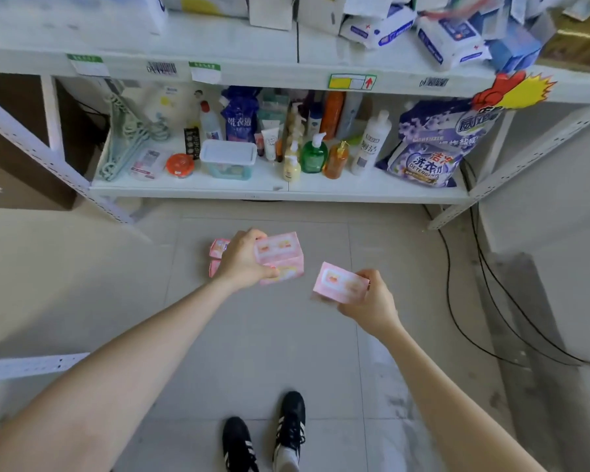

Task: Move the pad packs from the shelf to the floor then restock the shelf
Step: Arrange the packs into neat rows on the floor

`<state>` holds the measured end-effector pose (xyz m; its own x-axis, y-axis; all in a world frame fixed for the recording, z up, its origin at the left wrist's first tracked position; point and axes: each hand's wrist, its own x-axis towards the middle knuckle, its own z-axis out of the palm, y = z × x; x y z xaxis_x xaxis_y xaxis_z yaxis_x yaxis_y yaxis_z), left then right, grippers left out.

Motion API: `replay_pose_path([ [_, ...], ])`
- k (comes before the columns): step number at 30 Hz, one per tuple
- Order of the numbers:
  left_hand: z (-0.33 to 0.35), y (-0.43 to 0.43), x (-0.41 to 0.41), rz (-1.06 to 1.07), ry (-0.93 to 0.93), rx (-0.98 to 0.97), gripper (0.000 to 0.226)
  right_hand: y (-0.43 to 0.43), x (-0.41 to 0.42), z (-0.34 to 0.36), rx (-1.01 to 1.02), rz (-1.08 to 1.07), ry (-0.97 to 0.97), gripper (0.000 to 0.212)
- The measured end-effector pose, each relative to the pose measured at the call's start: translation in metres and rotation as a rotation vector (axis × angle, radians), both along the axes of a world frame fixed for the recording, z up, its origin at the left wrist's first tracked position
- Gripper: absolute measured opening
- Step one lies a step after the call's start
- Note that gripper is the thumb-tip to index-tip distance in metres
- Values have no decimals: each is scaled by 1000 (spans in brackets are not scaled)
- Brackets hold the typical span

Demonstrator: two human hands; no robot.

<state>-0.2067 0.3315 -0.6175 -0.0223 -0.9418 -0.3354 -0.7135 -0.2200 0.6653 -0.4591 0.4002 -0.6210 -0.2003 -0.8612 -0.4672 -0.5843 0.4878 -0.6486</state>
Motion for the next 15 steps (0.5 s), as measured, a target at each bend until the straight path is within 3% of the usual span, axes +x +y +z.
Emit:
replay_pose_path([
  [15,-158,-94,-17,-72,1,109,73,-65,-7,-156,158,17,-93,54],
])
